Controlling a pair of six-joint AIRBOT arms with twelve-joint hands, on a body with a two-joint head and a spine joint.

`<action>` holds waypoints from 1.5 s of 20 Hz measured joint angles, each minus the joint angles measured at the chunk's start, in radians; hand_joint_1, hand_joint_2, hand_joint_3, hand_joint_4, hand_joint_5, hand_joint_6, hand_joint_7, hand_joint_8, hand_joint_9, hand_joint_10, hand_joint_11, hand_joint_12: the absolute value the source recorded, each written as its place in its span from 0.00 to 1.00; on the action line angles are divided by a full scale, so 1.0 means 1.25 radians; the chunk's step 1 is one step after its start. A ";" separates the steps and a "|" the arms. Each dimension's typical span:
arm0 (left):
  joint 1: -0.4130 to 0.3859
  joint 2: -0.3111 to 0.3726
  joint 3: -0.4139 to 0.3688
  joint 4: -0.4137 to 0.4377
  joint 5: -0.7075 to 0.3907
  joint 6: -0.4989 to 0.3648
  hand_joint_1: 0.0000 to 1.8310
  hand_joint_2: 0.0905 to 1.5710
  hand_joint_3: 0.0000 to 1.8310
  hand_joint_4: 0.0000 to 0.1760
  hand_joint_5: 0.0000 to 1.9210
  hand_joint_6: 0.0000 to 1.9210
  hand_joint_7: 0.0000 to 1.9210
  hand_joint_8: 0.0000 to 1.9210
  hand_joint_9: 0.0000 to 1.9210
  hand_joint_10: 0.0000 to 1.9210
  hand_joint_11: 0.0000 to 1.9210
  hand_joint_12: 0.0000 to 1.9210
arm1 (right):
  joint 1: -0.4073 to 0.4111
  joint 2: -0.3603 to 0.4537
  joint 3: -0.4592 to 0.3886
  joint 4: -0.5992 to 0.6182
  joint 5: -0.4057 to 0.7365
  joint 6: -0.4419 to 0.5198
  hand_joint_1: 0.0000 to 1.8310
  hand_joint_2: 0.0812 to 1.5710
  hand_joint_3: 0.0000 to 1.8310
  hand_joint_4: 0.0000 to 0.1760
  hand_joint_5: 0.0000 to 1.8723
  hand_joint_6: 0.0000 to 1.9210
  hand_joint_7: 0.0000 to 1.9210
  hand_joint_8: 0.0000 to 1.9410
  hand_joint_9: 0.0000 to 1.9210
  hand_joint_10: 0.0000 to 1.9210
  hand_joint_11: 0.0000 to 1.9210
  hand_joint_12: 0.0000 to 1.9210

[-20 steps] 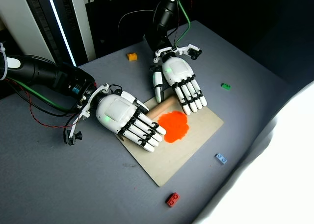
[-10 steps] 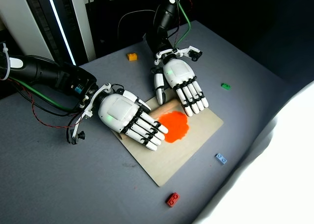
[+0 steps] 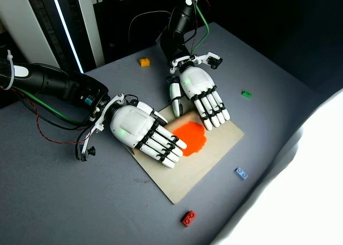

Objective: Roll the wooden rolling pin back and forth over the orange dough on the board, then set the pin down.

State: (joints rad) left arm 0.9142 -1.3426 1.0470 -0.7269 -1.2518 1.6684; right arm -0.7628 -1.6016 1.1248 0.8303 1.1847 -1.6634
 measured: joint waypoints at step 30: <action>-0.028 -0.020 0.033 -0.011 0.023 0.002 0.00 0.88 0.01 0.00 0.00 0.00 0.00 0.00 0.00 0.00 0.00 0.00 | 0.020 -0.010 0.056 0.007 -0.018 0.015 0.00 0.93 0.00 0.00 0.04 0.00 0.03 0.00 0.01 0.00 0.00 0.00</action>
State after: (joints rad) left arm 0.8787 -1.3678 1.0878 -0.7410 -1.2228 1.6711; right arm -0.7383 -1.6138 1.1954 0.8387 1.1625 -1.6444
